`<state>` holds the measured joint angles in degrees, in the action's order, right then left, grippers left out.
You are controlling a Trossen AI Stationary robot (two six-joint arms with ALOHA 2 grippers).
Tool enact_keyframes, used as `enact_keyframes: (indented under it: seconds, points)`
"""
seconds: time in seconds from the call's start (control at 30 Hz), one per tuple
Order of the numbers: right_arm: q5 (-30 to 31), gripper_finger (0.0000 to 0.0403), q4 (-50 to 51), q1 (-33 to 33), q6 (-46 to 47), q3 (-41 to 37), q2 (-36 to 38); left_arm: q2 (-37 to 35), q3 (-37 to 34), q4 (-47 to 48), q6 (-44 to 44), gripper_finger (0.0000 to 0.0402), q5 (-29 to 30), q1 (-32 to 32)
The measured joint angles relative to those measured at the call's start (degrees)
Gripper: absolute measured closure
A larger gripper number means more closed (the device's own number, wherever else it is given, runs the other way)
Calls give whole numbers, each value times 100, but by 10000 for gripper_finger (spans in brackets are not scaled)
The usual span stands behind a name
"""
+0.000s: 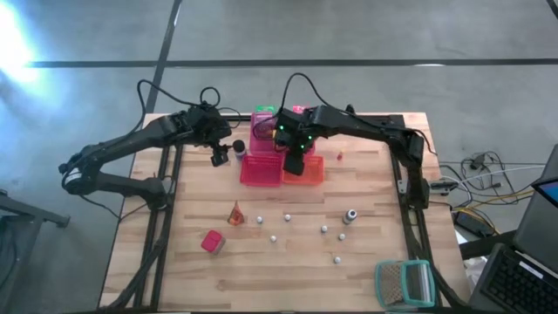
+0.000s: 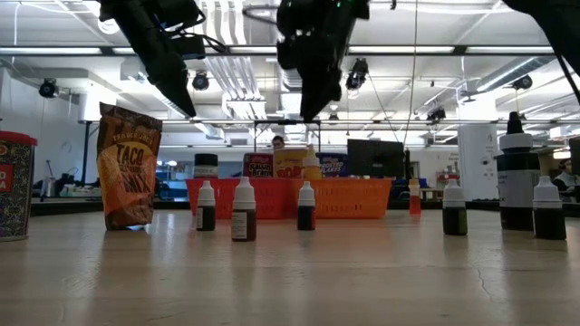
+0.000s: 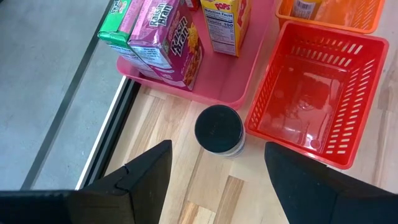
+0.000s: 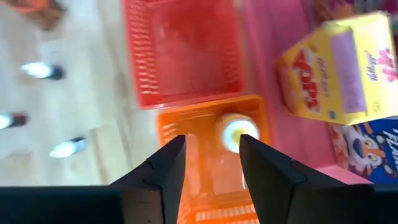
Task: Pick & Place Kitchen Items
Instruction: Put the small red food coloring bottle into the orange bin
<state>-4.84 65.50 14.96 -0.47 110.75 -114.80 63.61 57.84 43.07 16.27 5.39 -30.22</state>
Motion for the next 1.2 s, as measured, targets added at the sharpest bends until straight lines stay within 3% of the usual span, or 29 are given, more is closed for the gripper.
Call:
enact_keyframes:
  seconds: [0.27,0.6,1.2]
  points:
    - [-17,308,-23,-975,98,-46,355,0,0,-2,0,140,0,-2]
    - [32,339,-259,-2150,419,-240,74,0,0,-2,0,140,0,-2]
    - [49,284,-824,-2284,1033,-737,-168,0,0,-1,0,140,0,-1]
